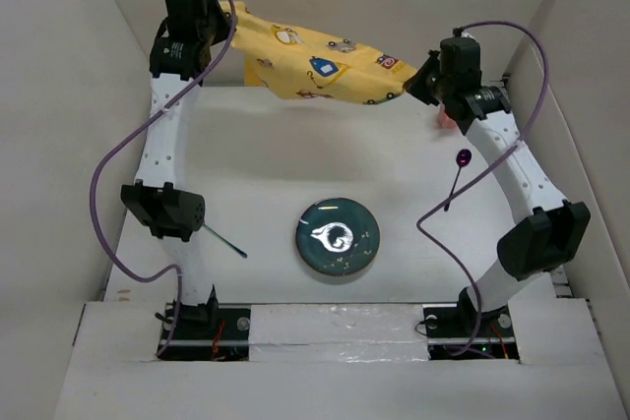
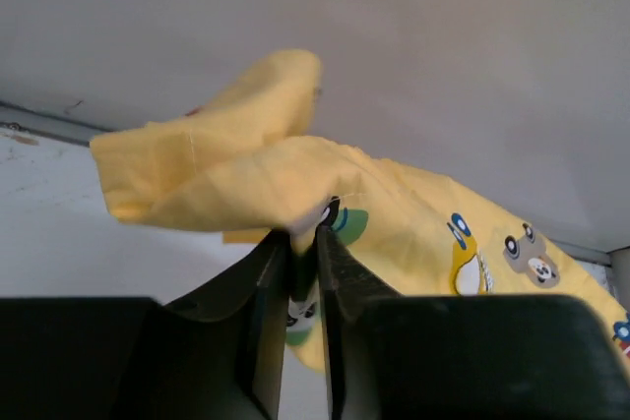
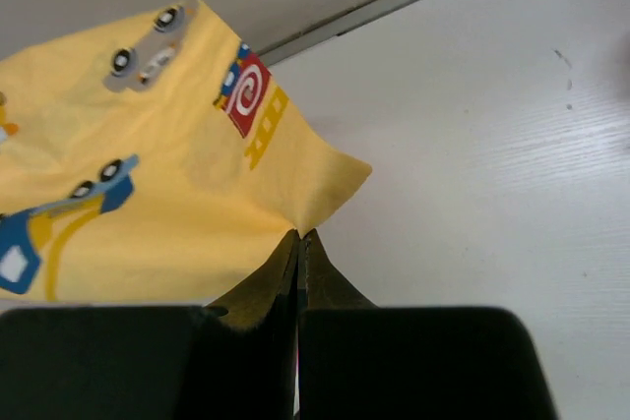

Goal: Set the dinner table for one person

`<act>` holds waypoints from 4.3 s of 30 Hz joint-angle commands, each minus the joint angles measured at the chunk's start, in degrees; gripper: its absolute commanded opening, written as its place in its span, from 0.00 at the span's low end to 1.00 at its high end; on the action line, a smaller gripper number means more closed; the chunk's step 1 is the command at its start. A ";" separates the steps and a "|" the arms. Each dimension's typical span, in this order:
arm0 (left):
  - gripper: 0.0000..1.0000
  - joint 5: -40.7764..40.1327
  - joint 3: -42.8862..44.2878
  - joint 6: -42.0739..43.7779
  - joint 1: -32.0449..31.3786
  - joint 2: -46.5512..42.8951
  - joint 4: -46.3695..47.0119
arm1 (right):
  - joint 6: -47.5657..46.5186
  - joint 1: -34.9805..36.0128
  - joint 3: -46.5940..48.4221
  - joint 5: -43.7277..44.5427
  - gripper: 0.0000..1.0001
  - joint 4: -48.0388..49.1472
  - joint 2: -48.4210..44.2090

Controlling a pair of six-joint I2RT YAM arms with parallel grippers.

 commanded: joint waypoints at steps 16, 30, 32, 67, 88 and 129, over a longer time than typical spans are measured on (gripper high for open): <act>0.65 -15.97 -35.30 4.03 -5.72 -9.59 4.59 | 2.71 -1.90 -5.75 5.42 0.00 -2.71 15.73; 0.79 6.16 -64.08 -4.23 -3.35 -11.21 28.13 | 0.08 -1.91 -8.38 0.24 0.00 0.45 15.47; 0.79 7.48 -61.89 -4.59 -3.35 -7.63 28.86 | -0.36 -1.38 -9.17 -0.64 0.00 0.71 14.95; 0.68 -12.39 -22.08 8.51 -5.63 3.18 -11.51 | -1.07 -1.82 -10.41 -0.65 0.00 -0.43 14.41; 0.51 1.69 -61.10 -4.76 5.61 -6.47 15.67 | -1.95 -1.29 -12.34 -3.90 0.00 2.55 13.28; 0.00 2.57 -33.95 -5.90 6.32 -24.90 11.72 | -2.12 -0.24 -6.37 4.53 0.00 -1.05 -7.63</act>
